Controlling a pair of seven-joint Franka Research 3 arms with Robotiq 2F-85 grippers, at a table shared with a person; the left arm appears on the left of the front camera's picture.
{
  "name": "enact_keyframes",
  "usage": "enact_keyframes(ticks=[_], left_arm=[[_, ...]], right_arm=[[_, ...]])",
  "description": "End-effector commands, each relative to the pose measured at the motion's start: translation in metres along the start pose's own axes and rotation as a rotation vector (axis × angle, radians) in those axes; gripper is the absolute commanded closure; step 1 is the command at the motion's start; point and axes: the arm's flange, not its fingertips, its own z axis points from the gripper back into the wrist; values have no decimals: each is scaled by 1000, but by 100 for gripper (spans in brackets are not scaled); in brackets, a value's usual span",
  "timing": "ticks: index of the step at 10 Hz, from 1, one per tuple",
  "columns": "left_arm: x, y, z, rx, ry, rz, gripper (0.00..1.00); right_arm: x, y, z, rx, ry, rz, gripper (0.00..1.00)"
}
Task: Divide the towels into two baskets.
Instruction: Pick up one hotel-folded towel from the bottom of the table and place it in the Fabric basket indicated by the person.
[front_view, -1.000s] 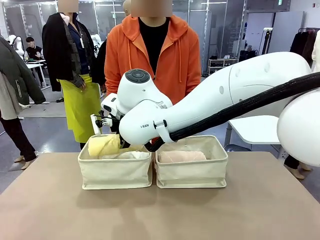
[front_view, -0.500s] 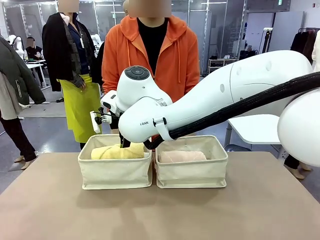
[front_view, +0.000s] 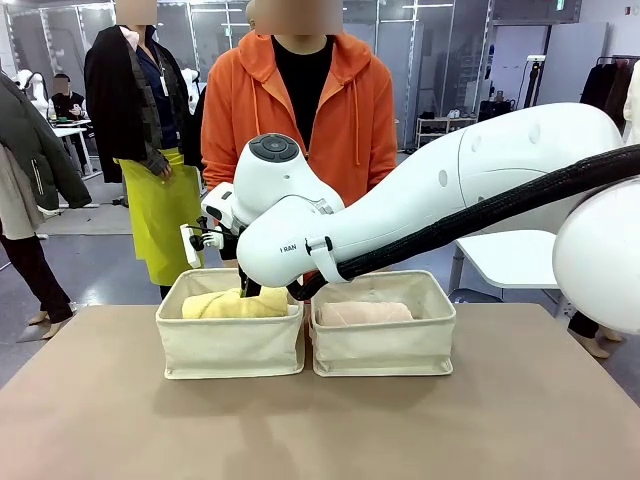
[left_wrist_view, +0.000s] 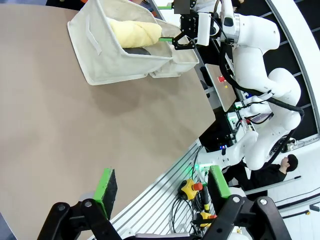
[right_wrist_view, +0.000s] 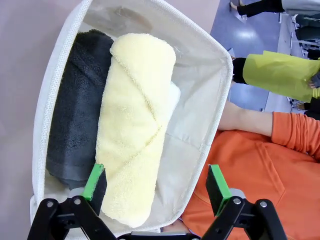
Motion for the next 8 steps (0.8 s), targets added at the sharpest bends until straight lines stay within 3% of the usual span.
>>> enact_keyframes(ticks=[1, 7, 8], left_arm=[[0, -6, 2, -13, -11, 9, 7], [0, -6, 2, -13, -11, 9, 7], [0, -6, 2, -13, -11, 9, 7]], right_arm=[[2, 1, 1, 0, -2, 11, 0], [0, 0, 0, -1, 0, 0, 0], [-5, -1, 21, -11, -27, -60, 0]])
